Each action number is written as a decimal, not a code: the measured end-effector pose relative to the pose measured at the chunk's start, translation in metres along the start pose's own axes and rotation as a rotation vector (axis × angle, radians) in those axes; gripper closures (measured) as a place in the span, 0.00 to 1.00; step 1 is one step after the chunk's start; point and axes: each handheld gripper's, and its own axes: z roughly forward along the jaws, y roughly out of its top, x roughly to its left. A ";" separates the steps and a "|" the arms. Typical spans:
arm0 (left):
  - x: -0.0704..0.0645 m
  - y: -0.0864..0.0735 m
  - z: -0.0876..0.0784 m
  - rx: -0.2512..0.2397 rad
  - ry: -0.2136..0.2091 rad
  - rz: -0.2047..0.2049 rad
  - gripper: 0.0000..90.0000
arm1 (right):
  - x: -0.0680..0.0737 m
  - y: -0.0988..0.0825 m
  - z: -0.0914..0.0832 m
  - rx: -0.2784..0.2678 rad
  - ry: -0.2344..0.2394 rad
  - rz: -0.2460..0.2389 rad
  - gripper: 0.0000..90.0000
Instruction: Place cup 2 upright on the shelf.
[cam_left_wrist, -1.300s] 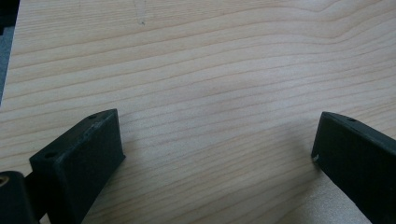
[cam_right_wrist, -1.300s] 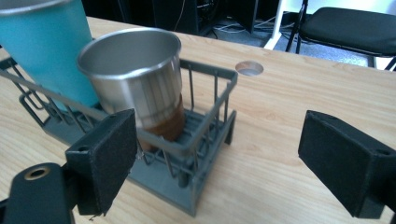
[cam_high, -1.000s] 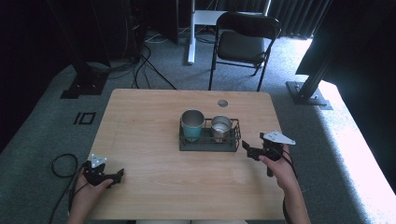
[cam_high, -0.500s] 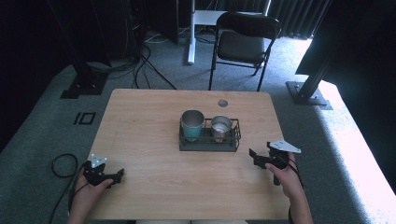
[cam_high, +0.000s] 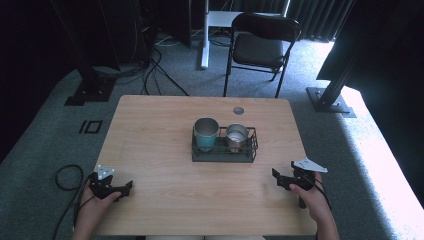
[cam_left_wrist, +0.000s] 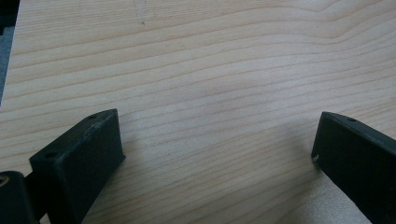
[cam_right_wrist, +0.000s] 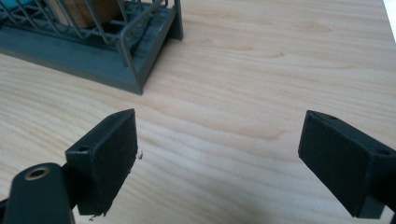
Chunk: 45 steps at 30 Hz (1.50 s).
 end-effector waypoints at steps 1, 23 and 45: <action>0.000 0.000 0.000 0.000 0.000 0.000 0.03 | 0.000 -0.001 0.000 0.002 -0.004 -0.001 0.13; 0.000 0.000 0.000 -0.002 0.000 -0.001 0.03 | -0.006 -0.035 -0.009 0.106 -0.098 0.040 0.13; 0.000 0.000 0.000 -0.002 0.000 0.000 0.03 | -0.005 -0.037 -0.009 0.169 -0.160 0.070 0.13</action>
